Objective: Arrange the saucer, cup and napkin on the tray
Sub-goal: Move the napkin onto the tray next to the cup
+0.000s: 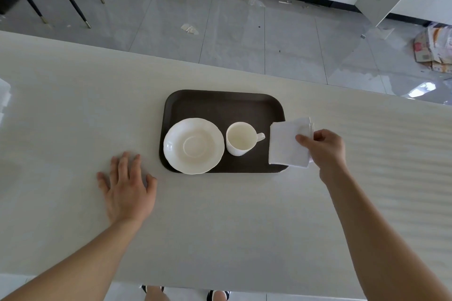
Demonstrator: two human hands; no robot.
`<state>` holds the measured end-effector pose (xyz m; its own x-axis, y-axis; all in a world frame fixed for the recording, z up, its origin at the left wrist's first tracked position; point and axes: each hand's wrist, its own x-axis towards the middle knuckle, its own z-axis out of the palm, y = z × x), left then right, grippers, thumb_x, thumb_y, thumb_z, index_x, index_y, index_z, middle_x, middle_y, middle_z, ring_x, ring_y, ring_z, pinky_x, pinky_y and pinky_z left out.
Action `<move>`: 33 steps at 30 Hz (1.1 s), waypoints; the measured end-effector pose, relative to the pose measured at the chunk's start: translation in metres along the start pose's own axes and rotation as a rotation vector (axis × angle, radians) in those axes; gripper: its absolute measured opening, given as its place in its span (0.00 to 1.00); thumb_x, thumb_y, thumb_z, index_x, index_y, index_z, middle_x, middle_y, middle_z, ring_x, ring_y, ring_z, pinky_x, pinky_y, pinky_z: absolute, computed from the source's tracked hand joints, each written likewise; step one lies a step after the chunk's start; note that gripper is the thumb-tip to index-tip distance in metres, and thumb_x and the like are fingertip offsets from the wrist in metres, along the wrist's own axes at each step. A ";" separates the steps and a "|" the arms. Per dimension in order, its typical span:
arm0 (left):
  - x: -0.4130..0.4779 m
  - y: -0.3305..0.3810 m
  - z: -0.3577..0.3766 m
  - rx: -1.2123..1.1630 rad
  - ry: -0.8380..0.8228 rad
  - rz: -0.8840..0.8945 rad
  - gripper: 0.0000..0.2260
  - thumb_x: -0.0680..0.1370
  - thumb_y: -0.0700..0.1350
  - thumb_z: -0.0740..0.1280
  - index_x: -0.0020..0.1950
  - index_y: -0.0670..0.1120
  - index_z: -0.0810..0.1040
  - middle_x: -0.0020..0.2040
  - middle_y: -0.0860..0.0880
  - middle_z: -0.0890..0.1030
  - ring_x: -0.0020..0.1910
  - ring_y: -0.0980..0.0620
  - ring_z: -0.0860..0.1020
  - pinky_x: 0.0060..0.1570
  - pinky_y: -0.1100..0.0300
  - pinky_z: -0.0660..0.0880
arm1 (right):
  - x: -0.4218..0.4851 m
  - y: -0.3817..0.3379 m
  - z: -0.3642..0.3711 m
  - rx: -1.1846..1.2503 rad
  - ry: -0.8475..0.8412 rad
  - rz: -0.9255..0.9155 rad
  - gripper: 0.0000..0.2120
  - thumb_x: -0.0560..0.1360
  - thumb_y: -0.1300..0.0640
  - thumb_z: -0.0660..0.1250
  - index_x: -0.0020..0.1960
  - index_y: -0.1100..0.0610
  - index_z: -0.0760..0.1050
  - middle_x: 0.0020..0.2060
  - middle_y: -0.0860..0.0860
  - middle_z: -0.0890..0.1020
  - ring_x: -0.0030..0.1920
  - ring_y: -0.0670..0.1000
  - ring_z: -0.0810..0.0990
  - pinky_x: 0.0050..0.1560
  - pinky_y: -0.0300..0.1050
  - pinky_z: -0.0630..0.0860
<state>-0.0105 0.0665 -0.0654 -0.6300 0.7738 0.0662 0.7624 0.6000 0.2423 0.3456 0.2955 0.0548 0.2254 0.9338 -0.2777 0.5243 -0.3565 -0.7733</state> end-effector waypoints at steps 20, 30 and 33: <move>0.000 0.002 -0.002 0.011 -0.009 -0.008 0.27 0.75 0.53 0.54 0.72 0.45 0.68 0.75 0.42 0.66 0.77 0.41 0.59 0.73 0.35 0.49 | 0.003 0.018 0.048 -0.273 0.039 0.002 0.12 0.71 0.50 0.72 0.41 0.58 0.73 0.32 0.51 0.78 0.34 0.55 0.77 0.30 0.43 0.66; -0.001 0.002 -0.004 0.008 -0.014 -0.015 0.27 0.75 0.53 0.54 0.72 0.45 0.68 0.75 0.42 0.66 0.77 0.41 0.58 0.74 0.35 0.49 | -0.004 0.022 0.044 -0.552 0.025 -0.104 0.24 0.74 0.46 0.70 0.63 0.59 0.71 0.52 0.56 0.83 0.52 0.61 0.79 0.45 0.49 0.70; -0.001 0.003 -0.005 0.002 -0.017 -0.015 0.27 0.75 0.53 0.54 0.72 0.45 0.68 0.75 0.42 0.66 0.77 0.41 0.58 0.74 0.36 0.49 | -0.006 0.021 0.042 -0.546 0.064 -0.167 0.28 0.74 0.47 0.71 0.67 0.60 0.68 0.59 0.58 0.79 0.59 0.63 0.77 0.55 0.53 0.72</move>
<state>-0.0082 0.0667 -0.0596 -0.6388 0.7680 0.0464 0.7533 0.6120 0.2407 0.3213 0.2837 0.0162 0.1433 0.9813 -0.1287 0.9014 -0.1831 -0.3924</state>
